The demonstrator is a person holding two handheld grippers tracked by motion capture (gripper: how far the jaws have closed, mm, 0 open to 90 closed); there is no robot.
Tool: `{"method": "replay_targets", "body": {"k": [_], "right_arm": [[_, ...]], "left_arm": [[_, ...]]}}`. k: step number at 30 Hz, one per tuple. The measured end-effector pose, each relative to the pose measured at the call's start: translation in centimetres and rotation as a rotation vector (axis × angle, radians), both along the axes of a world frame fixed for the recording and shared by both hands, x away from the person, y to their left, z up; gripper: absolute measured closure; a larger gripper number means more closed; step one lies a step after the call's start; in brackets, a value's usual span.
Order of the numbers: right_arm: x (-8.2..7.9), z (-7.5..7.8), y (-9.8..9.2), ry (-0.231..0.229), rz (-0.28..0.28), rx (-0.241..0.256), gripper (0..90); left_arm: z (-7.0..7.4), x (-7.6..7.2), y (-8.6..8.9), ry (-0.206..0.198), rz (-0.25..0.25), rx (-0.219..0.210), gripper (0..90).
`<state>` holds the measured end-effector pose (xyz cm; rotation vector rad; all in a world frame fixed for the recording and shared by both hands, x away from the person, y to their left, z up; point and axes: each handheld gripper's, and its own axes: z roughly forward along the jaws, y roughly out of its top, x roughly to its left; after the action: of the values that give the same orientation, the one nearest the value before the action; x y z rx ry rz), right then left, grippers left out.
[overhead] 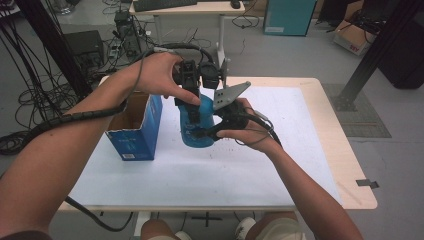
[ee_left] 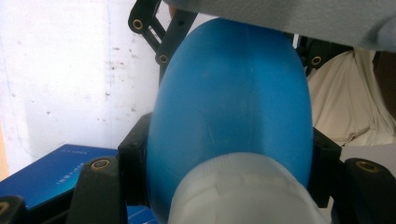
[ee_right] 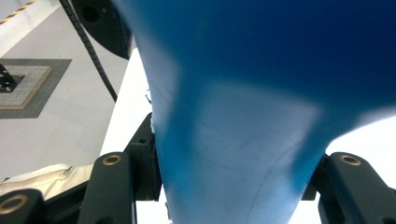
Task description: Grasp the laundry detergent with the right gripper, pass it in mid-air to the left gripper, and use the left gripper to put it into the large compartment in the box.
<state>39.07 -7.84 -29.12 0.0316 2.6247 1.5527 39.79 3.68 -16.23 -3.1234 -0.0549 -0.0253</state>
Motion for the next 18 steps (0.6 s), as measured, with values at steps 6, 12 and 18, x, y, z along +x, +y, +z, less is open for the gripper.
{"method": "replay_targets", "body": {"k": [6,12,18], "right_arm": [[-0.04,-0.14,-0.05,0.01,-0.003,-0.006,42.9],[-0.03,-0.14,-0.03,0.01,0.001,-0.002,42.9],[-0.06,-0.36,0.08,0.011,0.008,-0.001,42.7]], "left_arm": [[-0.15,0.04,-0.02,0.007,-0.001,0.003,36.7],[-0.09,-0.02,-0.04,0.004,0.003,0.008,36.7],[-0.34,-0.04,0.05,0.014,0.009,0.008,36.8]]}}
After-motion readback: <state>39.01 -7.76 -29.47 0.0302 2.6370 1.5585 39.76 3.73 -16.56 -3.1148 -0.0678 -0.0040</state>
